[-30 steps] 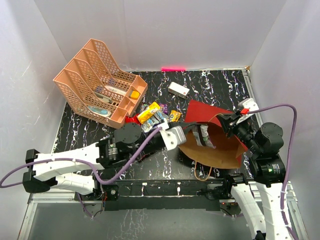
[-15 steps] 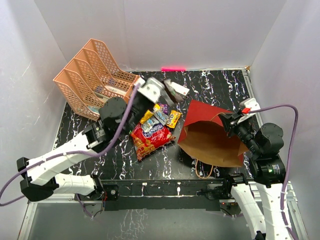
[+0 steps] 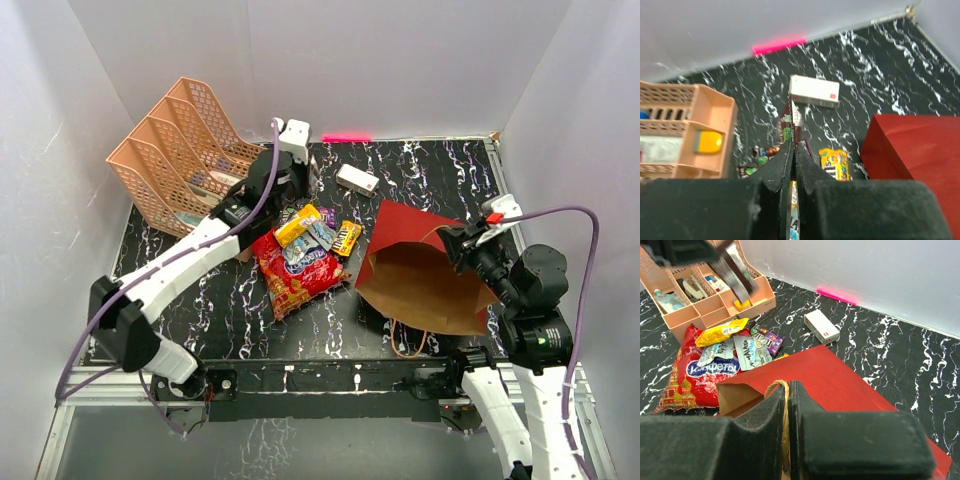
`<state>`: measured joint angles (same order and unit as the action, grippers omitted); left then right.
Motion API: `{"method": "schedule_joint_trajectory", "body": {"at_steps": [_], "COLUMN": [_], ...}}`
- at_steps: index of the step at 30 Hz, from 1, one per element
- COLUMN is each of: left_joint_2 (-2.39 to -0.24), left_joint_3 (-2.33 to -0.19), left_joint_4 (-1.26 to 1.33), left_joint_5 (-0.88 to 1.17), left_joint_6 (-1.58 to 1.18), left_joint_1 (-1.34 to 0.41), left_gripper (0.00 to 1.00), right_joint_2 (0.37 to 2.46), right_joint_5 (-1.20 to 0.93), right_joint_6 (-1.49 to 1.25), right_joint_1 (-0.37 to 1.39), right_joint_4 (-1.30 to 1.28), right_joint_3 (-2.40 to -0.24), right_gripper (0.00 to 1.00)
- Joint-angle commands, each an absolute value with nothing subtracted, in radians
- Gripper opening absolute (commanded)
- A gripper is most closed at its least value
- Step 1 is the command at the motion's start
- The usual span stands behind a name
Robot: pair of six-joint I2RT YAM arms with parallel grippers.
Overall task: Take the snacks out of the paper bag
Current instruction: Adjust the paper bag at the center of the board.
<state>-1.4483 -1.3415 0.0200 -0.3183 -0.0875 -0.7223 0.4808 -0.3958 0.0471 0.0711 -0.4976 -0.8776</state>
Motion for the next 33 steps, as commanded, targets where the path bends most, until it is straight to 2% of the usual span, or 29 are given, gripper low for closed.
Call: {"method": "schedule_joint_trajectory", "body": {"at_steps": [1,4,13,23,33], "left_joint_2": [-1.464,-1.476,-1.579,-1.669,-1.675], "left_joint_3": [-1.348,-1.35,-1.333,-1.25,-1.168], "left_joint_4": [0.038,0.056,0.131,0.097,0.098], "left_joint_5": [-0.222,-0.22,-0.015,-0.14,-0.193], "left_joint_6": [-0.232,-0.26,-0.437,-0.413,-0.338], "left_joint_1": [-0.709,-0.705,-0.689,-0.677,-0.672], "left_gripper": [0.0,0.0,0.0,0.0,0.0], "right_joint_2": [0.508,0.516,0.535,0.612,0.834], "right_joint_5": [-0.399,-0.405,-0.428,-0.499,0.009], "right_joint_6": [-0.006,-0.012,-0.054,-0.264,-0.331], "right_joint_1": [0.074,0.073,0.074,0.073,0.073], "right_joint_4": [-0.471,-0.469,-0.429,-0.37,-0.606], "right_joint_3": [-0.955,-0.961,-0.975,-1.059,-1.268], "right_gripper": [0.08,0.08,0.08,0.08,0.08]}}
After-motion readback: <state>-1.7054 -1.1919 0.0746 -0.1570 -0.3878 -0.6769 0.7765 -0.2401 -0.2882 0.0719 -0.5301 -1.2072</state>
